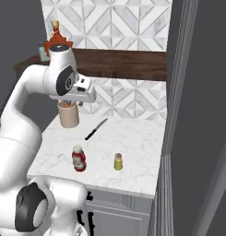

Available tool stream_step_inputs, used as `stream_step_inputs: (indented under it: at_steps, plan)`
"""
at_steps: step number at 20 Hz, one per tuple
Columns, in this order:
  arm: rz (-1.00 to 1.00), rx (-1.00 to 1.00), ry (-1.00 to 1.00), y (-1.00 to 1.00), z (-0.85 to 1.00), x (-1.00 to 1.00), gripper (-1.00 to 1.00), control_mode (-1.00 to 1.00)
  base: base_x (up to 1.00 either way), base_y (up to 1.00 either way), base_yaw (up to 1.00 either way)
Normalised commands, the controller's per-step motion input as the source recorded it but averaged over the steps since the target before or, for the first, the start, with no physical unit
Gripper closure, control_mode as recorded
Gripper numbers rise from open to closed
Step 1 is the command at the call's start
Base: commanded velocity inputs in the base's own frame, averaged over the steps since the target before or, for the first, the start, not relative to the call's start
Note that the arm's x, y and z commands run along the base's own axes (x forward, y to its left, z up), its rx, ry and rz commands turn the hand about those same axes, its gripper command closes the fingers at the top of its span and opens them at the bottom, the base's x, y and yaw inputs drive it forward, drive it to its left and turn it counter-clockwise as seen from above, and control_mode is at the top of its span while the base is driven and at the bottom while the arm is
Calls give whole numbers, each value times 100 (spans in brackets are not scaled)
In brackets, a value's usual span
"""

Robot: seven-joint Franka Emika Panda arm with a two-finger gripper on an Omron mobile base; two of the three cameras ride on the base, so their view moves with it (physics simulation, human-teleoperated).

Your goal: Put the shaker and condiment bottle from the counter next to their counterparts in the cabinet.

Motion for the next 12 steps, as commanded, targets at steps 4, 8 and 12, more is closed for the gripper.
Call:
stream_step_inputs:
  at_steps: [4, 8, 12]
  plan:
    - [0, 5, -7, -22, -6, -43, -100, -100, 0, 0, 0]
    - [-3, 21, -30, -85, -38, -100, -100, -100, 0, 0, 0]
    - [-4, 24, -34, -86, -47, -100, -100, -100, 0, 0, 0]
